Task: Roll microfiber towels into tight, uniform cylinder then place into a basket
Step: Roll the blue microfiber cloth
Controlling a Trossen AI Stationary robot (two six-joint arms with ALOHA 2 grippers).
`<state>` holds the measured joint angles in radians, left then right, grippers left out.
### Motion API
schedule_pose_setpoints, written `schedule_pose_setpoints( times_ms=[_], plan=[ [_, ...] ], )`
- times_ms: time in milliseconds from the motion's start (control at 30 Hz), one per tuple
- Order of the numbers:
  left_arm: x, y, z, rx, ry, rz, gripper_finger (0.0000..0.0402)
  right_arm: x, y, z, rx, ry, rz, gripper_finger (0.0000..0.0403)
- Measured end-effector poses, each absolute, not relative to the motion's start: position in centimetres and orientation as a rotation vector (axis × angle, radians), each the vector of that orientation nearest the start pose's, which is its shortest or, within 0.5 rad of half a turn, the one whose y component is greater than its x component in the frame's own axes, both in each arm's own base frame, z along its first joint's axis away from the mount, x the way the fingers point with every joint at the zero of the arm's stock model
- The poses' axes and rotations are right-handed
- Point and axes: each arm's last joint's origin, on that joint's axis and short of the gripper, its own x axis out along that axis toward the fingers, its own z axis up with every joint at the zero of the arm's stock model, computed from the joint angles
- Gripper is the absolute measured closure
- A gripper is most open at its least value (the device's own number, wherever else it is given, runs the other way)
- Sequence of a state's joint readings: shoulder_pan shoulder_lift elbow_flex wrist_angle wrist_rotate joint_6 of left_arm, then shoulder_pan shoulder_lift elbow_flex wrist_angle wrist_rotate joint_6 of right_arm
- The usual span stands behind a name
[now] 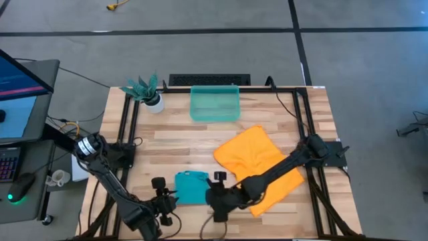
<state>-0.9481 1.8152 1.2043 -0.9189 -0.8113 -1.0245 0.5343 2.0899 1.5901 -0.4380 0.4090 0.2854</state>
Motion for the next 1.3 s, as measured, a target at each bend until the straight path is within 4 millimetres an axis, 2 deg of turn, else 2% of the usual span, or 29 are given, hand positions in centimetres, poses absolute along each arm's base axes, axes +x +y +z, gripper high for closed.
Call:
schedule_pose_setpoints(
  times_ms=[167, 300, 467, 567, 867, 1067, 1167, 1300],
  plan=[
    [19.7, -26.7, 21.0, 0.261, 0.83, 0.289, 0.028, 37.6, 23.6, 21.2, -0.267, 0.764, -0.038, 0.0236],
    [19.5, -27.9, 22.3, 0.334, 0.806, 0.202, 0.028, 36.8, 24.6, 22.1, -0.274, 0.716, -0.039, 0.0236],
    [19.6, -28.7, 22.1, 0.36, 0.787, 0.126, 0.028, 37.0, 25.0, 21.8, -0.261, 0.698, -0.027, 0.0233],
    [19.5, -28.6, 21.7, 0.34, 0.815, 0.114, 0.028, 37.2, 24.8, 21.2, -0.266, 0.72, -0.023, 0.0233],
    [19.8, -28.5, 21.7, 0.32, 0.827, 0.114, 0.0277, 37.7, 24.5, 21.4, -0.234, 0.711, -0.003, 0.0232],
    [20.6, -27.9, 21.7, 0.28, 0.836, 0.151, 0.0236, 38.3, 23.6, 21.4, -0.227, 0.717, -0.022, 0.0232],
    [21.0, -27.7, 21.5, 0.248, 0.893, 0.131, 0.0213, 38.6, 23.1, 21.4, -0.222, 0.719, -0.034, 0.0232],
    [21.5, -28.1, 20.3, 0.279, 0.902, 0.135, 0.0202, 38.6, 23.2, 21.4, -0.214, 0.718, -0.034, 0.0232]
  ],
)
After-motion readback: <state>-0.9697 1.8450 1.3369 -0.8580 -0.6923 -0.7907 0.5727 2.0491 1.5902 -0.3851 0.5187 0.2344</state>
